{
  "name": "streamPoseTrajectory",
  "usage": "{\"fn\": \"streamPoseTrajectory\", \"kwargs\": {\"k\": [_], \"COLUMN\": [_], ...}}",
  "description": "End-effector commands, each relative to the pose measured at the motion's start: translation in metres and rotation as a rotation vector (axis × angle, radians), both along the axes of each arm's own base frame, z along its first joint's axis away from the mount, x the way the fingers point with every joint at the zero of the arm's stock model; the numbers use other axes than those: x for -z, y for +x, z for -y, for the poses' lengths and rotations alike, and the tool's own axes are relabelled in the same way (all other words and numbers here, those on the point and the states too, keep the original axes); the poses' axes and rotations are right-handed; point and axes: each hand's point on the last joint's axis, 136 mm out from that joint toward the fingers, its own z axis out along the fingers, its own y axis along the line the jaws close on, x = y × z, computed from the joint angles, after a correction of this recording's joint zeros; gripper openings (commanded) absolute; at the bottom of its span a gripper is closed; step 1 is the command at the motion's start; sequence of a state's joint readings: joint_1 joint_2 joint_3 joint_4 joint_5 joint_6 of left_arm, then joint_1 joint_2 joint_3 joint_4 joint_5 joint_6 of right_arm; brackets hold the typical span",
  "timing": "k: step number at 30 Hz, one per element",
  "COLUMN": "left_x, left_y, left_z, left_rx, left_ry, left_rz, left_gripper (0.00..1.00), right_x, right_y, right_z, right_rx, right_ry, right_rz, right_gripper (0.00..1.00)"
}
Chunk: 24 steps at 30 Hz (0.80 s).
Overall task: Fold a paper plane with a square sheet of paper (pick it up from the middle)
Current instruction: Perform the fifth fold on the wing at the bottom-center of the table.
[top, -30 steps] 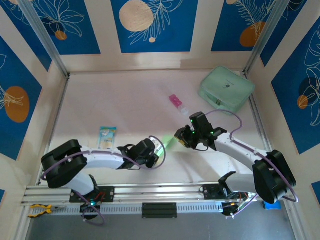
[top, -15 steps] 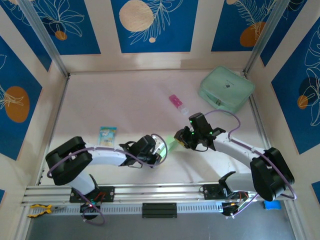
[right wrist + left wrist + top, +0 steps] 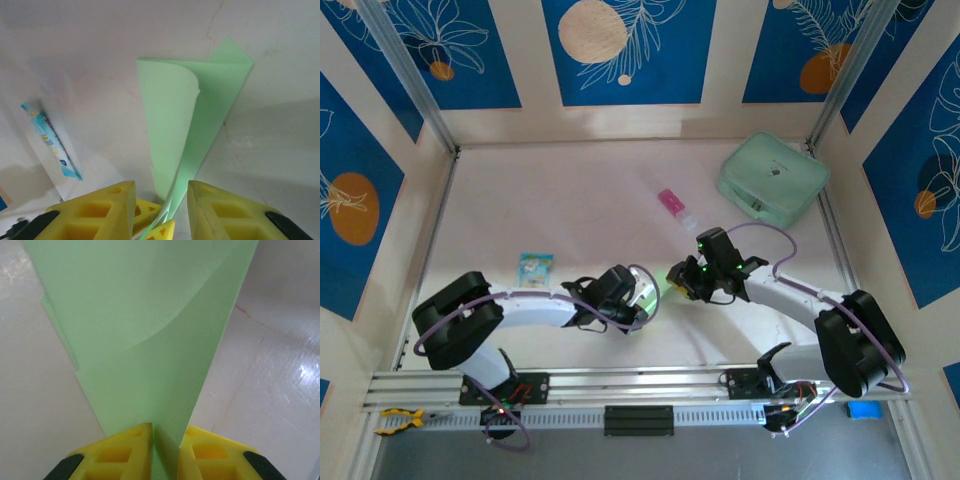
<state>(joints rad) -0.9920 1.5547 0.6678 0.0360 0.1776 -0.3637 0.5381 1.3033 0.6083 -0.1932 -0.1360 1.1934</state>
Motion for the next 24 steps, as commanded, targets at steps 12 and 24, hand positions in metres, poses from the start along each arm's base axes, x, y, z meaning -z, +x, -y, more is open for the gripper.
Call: {"fn": "streamPoseTrajectory", "kwargs": {"k": [12, 24], "left_x": [0.009, 0.018], "left_y": [-0.004, -0.003], "left_z": [0.005, 0.007], "left_rx": [0.067, 0.065], "left_ry": [0.042, 0.101], "left_rz": [-0.044, -0.089], "left_gripper": [0.07, 0.04], "right_x": [0.011, 0.006], "right_y": [-0.007, -0.013], "right_z": [0.001, 0.022], "right_rx": [-0.017, 0.013], "right_ry": [-0.008, -0.053], "right_rz": [-0.044, -0.044], "right_gripper": [0.33, 0.35]}}
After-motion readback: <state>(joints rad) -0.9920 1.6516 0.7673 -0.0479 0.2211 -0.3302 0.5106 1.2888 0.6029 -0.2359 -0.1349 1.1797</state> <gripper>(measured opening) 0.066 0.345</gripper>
